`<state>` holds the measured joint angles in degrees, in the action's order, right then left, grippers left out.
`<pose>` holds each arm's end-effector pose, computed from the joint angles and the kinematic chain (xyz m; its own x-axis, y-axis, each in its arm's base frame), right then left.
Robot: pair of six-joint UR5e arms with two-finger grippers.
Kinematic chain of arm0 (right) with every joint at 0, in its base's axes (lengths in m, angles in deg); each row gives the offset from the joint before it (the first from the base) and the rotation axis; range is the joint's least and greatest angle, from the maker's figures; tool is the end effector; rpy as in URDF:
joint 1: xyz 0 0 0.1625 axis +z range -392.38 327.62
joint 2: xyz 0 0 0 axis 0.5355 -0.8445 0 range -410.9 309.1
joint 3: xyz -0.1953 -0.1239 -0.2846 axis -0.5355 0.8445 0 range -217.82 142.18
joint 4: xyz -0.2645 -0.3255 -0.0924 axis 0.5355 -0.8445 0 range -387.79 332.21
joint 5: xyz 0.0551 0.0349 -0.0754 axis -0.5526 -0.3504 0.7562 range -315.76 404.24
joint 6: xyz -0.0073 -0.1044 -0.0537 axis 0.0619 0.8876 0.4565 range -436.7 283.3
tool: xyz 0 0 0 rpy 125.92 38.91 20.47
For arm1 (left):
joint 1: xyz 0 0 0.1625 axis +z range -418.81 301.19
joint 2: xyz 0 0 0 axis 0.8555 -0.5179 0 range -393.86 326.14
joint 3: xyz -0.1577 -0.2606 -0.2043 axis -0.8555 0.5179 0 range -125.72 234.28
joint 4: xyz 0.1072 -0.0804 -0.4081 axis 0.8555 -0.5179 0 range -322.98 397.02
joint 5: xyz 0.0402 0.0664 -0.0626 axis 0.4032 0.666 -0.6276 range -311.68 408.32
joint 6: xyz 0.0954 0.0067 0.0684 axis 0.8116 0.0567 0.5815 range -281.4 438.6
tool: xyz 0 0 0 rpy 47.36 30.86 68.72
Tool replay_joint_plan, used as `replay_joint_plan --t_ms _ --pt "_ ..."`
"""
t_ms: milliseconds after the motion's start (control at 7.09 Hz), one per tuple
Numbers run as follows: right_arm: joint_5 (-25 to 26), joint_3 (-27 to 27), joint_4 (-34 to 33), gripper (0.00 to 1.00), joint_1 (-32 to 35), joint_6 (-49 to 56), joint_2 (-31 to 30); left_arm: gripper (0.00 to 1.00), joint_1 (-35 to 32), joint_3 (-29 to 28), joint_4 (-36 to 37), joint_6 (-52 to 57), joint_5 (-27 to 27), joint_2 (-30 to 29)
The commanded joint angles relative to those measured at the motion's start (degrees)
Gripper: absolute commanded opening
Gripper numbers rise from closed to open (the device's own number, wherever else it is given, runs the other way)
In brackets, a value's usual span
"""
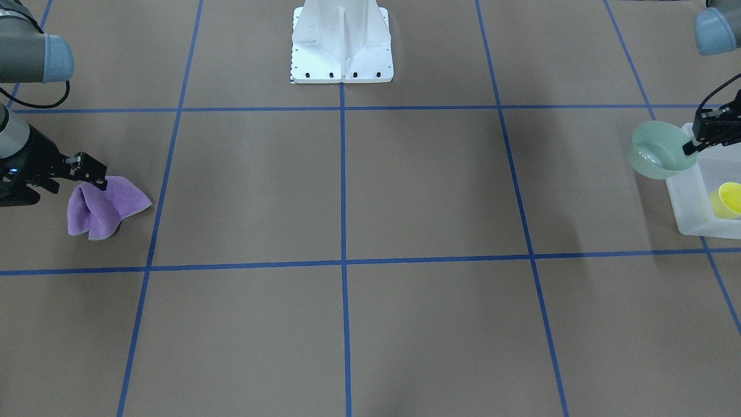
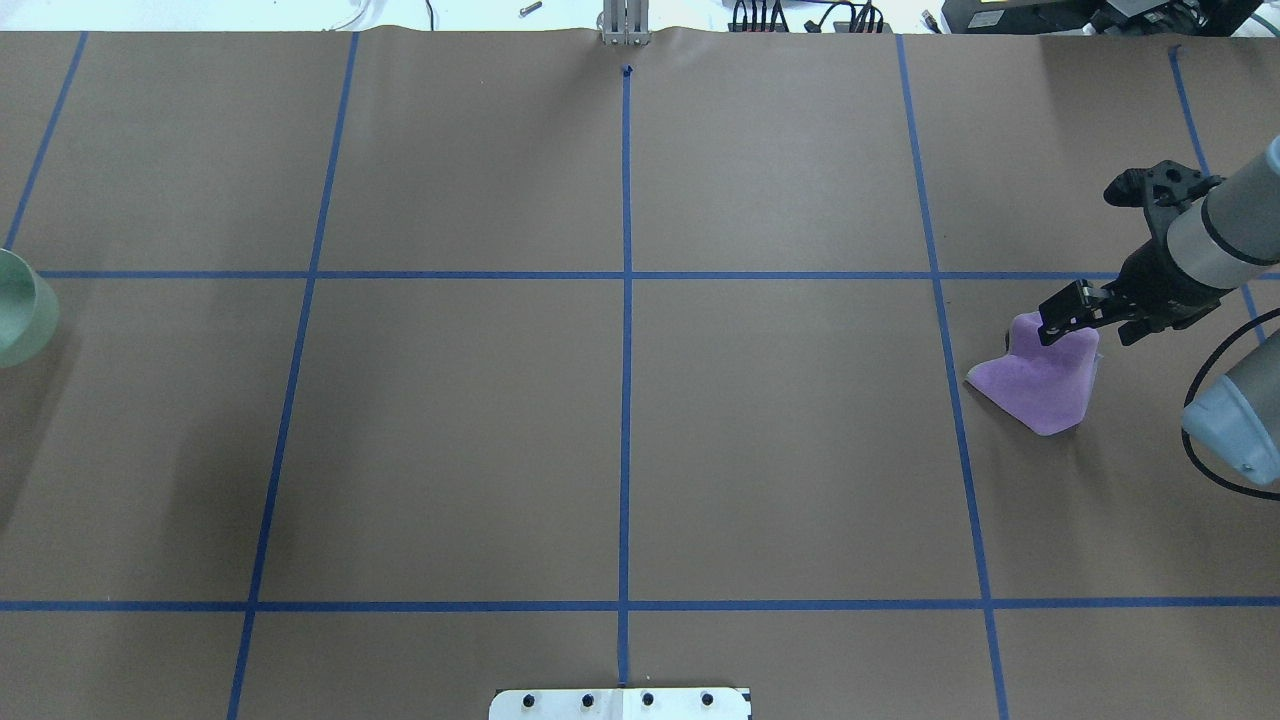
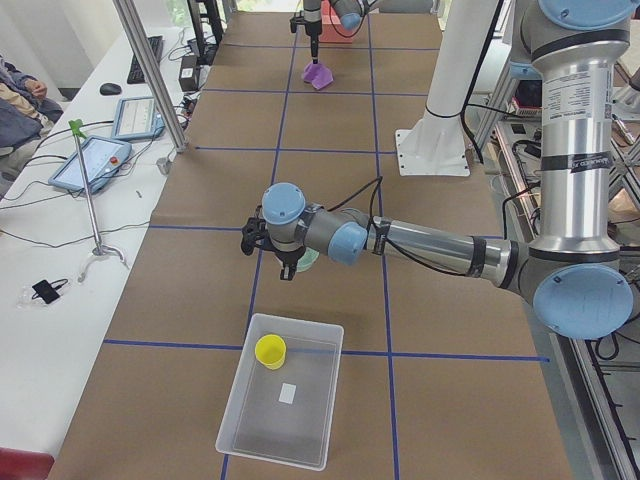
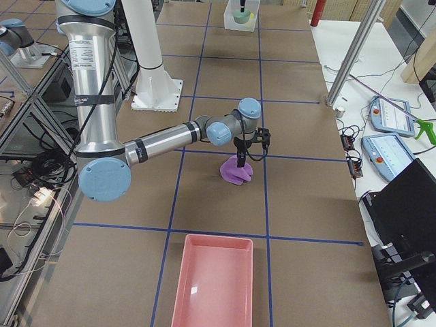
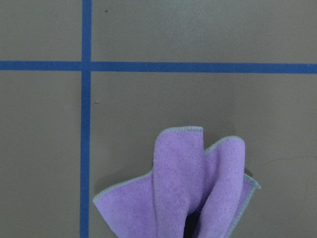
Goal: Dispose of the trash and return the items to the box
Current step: 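Pinch the purple cloth with the right gripper while the left lowers the bowl, then lift the purple cloth with the right gripper toward the pink bin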
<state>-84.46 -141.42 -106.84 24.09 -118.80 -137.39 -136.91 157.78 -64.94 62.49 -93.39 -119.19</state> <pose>-0.2506 -0.4863 0.4425 0.6889 -0.0086 0.7248 0.0344 0.9992 -0.0209 0.0614 -0.4906 0.4980 0.5807 0.1308 -0.8035 -0.0330 0.9900 0.1373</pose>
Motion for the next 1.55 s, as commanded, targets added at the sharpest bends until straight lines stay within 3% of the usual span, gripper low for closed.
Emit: replay_joint_plan --t_ms 0,141,282,564,846,1128,1410 --pt "0.2 0.77 0.21 0.62 -0.57 -0.35 0.01 0.0 -3.62 -3.1 0.0 5.28 0.03 -0.1" --pt "0.12 1.12 0.21 0.2 -0.57 -0.35 -0.17 0.0 -5.72 -6.51 0.0 9.91 0.12 -0.62" --pt "-0.06 1.03 0.21 0.0 -0.49 -0.35 -0.26 0.0 -8.36 -11.86 -0.08 17.18 0.29 -1.67" --pt "-0.76 -1.76 -0.22 0.0 0.12 -2.19 0.0 0.0 -13.89 -27.65 -0.52 33.7 0.29 -7.45" --pt "-3.4 -7.46 -6.08 0.0 7.13 -1.15 -0.34 0.0 -19.34 -41.47 -0.61 47.52 0.38 -12.64" --pt "-3.31 -10.21 -8.49 0.0 8.91 -0.97 -0.61 0.0 -21.3 -45.3 -0.78 51.79 0.38 -12.49" --pt "-3.57 -12.83 -12.23 0.0 13.37 4.7 -1.83 0.0 -21.21 -53.61 -5.94 51.89 0.38 -14.58"
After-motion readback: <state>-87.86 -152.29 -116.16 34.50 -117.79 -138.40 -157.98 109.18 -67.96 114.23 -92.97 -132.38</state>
